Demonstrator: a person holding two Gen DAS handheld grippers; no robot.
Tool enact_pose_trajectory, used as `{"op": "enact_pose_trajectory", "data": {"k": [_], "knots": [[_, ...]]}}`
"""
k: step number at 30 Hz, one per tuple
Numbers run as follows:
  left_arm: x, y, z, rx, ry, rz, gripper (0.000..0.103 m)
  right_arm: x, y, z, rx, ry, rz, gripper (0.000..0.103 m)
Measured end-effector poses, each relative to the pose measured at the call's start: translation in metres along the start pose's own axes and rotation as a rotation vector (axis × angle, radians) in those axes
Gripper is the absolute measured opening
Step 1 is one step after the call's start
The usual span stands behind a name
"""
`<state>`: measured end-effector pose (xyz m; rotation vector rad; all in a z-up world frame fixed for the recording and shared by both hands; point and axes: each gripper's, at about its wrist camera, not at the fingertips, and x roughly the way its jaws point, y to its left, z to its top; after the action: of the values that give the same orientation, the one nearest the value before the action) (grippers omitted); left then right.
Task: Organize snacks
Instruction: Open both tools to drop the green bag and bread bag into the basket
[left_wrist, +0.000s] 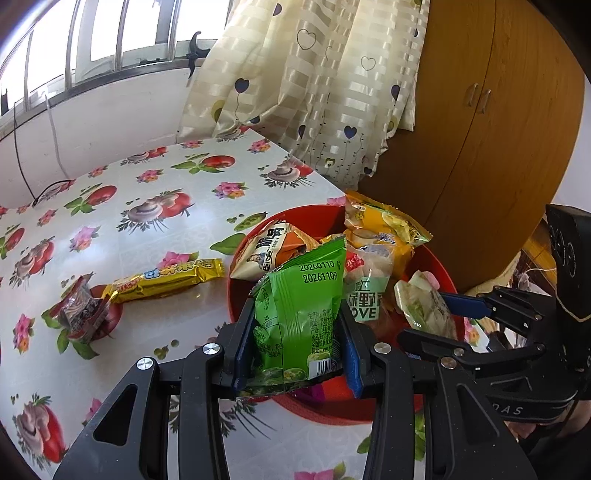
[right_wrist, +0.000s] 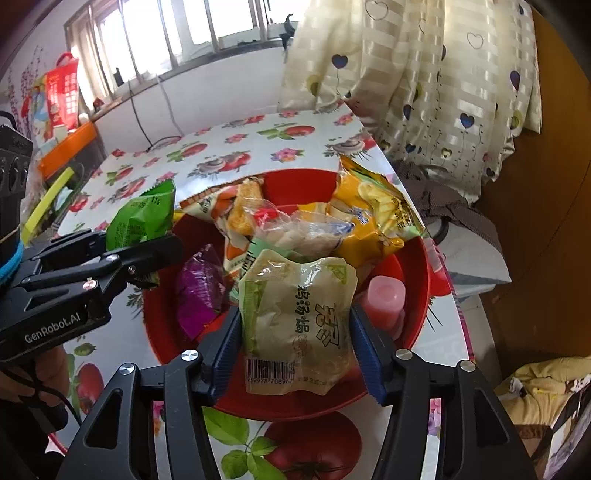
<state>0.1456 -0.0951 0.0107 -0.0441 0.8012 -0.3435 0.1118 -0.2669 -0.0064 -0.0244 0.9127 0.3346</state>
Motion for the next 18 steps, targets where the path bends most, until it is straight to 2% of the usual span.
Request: {"op": "enact_pose_trajectory", "data": {"k": [14, 18], "knots": [[0.026, 0.008, 0.008, -0.026, 0.015, -0.064, 0.042, -0.007, 0.001, 0.006, -0.023, -0.025, 0.002, 0.057], [0.029, 0.01, 0.009, -0.029, 0.012, -0.084, 0.047, -0.007, 0.001, 0.007, -0.022, -0.027, 0.003, 0.057]]}}
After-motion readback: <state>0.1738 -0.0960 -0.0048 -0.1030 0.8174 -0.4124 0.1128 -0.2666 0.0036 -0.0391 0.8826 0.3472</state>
